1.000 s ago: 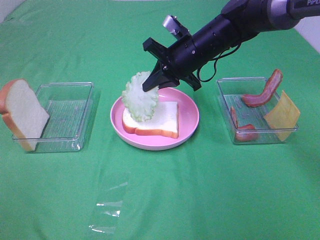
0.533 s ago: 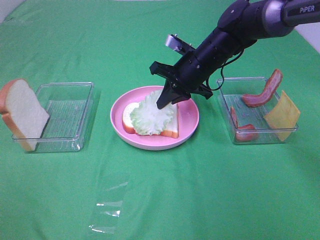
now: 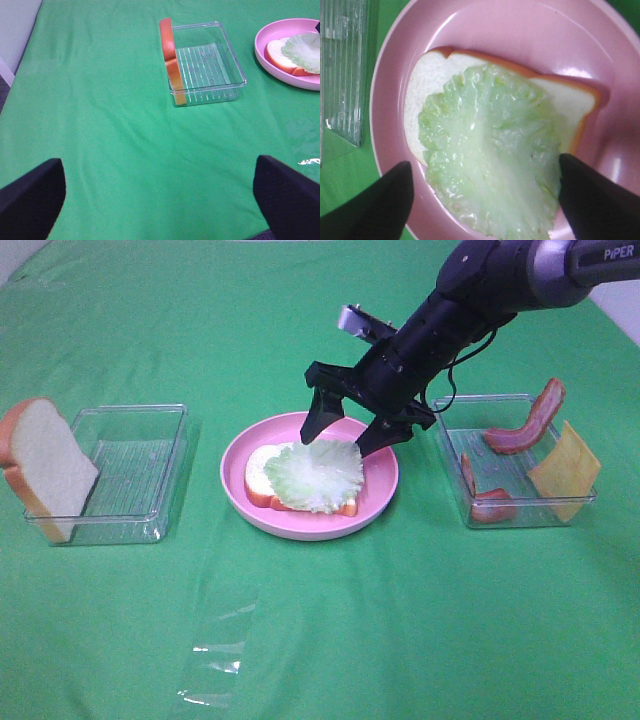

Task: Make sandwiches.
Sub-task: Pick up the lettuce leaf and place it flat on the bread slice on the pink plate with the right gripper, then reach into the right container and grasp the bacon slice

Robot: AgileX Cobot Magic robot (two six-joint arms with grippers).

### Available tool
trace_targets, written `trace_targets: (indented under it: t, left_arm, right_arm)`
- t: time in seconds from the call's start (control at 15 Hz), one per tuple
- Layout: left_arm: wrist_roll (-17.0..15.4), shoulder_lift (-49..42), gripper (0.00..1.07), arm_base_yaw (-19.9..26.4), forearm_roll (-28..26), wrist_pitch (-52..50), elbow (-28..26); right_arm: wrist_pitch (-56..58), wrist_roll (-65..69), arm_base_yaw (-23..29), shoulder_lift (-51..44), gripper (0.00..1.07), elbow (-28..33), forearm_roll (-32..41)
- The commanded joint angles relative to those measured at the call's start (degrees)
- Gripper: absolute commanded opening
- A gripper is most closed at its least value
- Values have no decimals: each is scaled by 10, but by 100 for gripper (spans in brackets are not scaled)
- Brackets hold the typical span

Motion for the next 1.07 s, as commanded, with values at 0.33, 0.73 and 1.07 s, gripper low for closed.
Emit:
trace_targets:
  t: [0.33,0.73,1.07]
  left_arm:
    - [-3,-10,94,-5,-5,-9,2]
    - [-3,-10,94,-5,-5,-9,2]
    - [-3,-10,94,-5,-5,-9,2]
  right_arm:
    - [32,122,0,-124,85,-26,-200]
    - [191,178,-78,-151,85,-120,-362]
    - [182,163,-181,-135,85,-122,-362]
